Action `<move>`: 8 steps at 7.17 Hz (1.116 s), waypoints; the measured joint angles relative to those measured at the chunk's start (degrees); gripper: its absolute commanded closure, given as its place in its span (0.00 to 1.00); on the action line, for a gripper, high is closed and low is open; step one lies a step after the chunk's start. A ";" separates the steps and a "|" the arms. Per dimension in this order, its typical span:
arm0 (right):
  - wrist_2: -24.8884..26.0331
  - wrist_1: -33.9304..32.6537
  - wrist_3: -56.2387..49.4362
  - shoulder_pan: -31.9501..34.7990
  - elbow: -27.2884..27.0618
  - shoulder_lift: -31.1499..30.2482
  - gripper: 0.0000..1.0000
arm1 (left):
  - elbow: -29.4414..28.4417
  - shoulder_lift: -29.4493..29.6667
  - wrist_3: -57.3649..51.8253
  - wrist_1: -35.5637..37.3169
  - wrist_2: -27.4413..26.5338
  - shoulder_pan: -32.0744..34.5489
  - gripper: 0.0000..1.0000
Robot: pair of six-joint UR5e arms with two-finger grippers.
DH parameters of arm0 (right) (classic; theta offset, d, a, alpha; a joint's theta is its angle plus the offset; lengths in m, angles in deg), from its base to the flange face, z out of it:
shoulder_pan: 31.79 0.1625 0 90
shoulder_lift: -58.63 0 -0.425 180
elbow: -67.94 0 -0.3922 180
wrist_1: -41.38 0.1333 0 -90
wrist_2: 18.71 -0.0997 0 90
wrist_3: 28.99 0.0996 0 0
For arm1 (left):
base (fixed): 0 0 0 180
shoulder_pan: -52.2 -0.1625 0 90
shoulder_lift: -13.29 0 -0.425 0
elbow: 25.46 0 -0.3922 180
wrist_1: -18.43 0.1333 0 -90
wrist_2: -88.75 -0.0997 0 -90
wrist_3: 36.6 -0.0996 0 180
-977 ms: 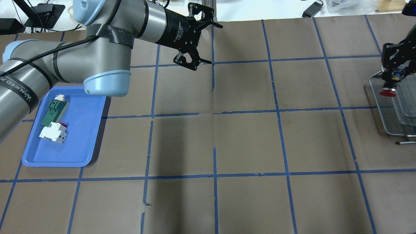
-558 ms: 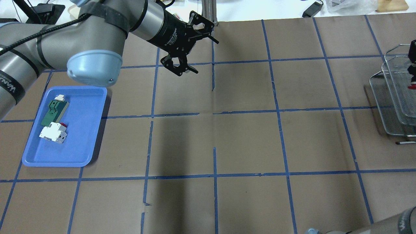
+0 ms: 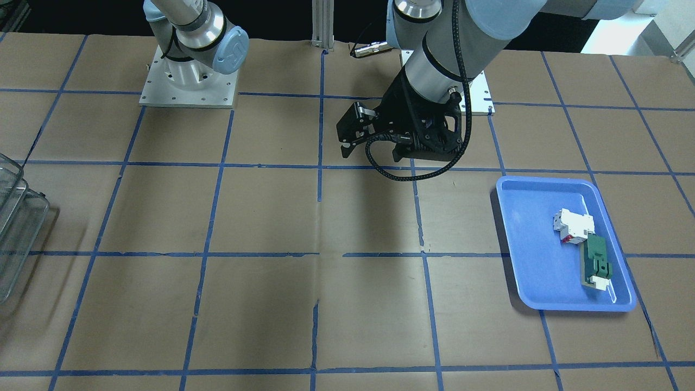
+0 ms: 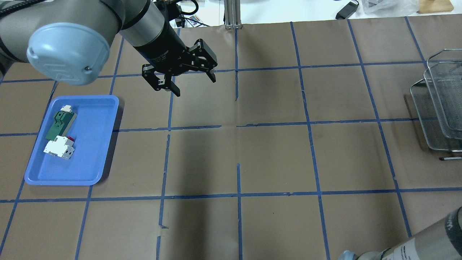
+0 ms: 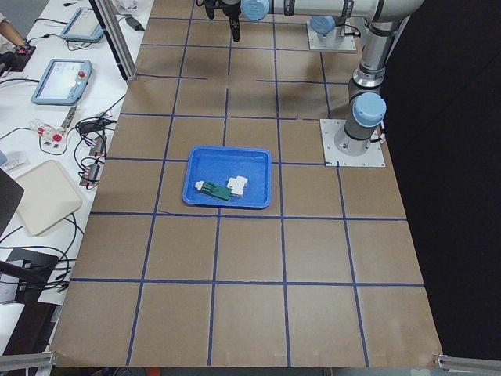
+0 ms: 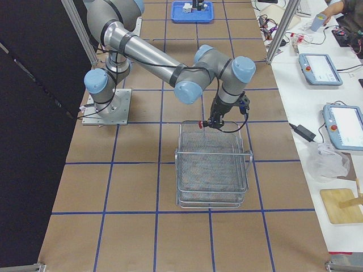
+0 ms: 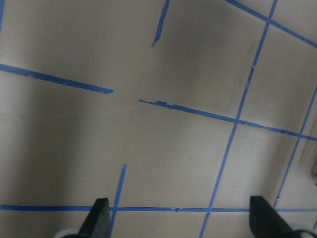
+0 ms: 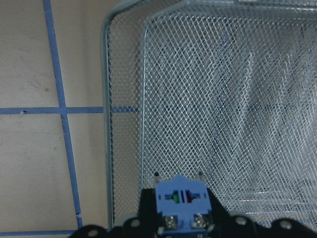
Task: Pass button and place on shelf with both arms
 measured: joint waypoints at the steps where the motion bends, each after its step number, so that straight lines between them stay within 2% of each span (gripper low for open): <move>1: 0.15 -0.49 -0.07 -0.13 0.00 0.45 0.51 | 0.26 -1.27 -6.55 -2.34 -4.82 -0.15 0.00; 3: 0.92 -0.48 -0.46 -0.59 -0.23 0.99 0.10 | 0.41 -2.68 -14.91 -4.20 -10.11 -1.00 0.00; 5: 3.17 -0.61 -1.70 -0.76 -0.29 1.05 0.00 | 0.39 -3.16 -19.95 -3.67 -12.18 -2.49 0.00; 8: 2.47 0.66 -2.14 -0.18 -0.19 -2.07 0.00 | 0.38 -3.83 -21.64 -3.09 -13.11 -5.14 0.00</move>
